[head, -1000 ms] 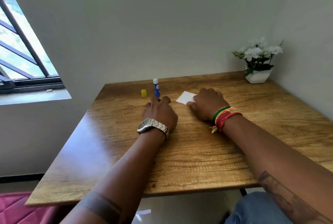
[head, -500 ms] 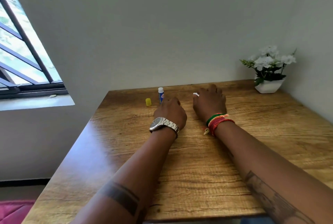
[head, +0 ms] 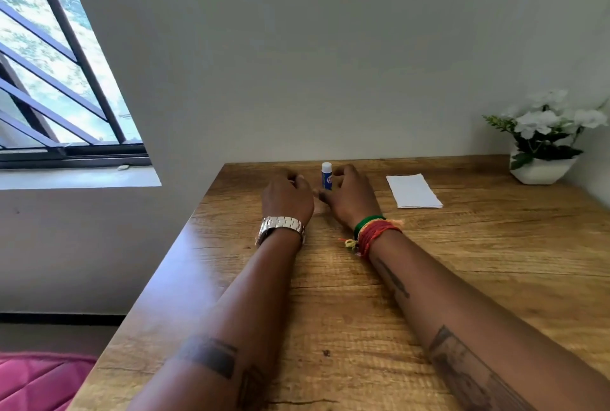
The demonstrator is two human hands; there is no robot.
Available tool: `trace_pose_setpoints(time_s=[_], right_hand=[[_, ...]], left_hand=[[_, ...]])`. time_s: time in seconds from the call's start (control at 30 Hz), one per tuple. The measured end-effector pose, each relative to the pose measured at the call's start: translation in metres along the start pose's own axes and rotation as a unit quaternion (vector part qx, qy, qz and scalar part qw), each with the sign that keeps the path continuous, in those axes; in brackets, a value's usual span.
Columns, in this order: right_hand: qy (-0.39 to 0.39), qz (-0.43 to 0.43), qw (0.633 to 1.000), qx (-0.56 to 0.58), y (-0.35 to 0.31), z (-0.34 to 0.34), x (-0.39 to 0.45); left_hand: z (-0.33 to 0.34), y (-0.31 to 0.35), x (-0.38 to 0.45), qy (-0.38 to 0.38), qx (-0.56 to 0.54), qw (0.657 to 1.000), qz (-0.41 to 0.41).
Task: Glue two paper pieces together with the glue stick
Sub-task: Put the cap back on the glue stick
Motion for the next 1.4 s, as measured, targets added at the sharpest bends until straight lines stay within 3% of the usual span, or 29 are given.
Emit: trace_pose_setpoints(time_s=[0.2, 0.33, 0.5, 0.67, 1.03, 1.2, 1.4], right_hand=[[0.032, -0.047, 0.997, 0.056, 0.001, 0.001, 0.003], [-0.008, -0.097, 0.988, 0.122, 0.003, -0.011, -0.003], [-0.106, -0.098, 0.966, 0.216, 0.008, -0.015, -0.004], [-0.177, -0.073, 0.960, 0.206, 0.010, -0.015, -0.012], [-0.160, -0.068, 0.975, 0.139, 0.004, -0.015, -0.015], [-0.270, -0.080, 0.942, 0.182, 0.006, -0.022, -0.011], [-0.270, -0.057, 0.941, 0.194, 0.011, -0.023, -0.009]], left_hand=[[0.013, 0.000, 0.005, -0.023, -0.047, 0.996, 0.068], [0.011, 0.002, 0.003, -0.043, -0.083, 0.990, 0.107], [0.012, 0.000, 0.003, -0.060, -0.184, 0.980, 0.041], [0.010, -0.004, 0.003, -0.064, -0.266, 0.962, -0.009], [0.006, -0.011, 0.000, -0.092, -0.286, 0.954, -0.003], [0.005, -0.011, -0.001, -0.086, -0.282, 0.956, -0.007], [0.004, -0.012, -0.001, -0.079, -0.225, 0.971, 0.010]])
Point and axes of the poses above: each hand's wrist, its own x-axis towards the middle knuckle, its own z-axis out of the palm, y = z × x, the point moved 1 cm from there along x, towards the middle knuckle
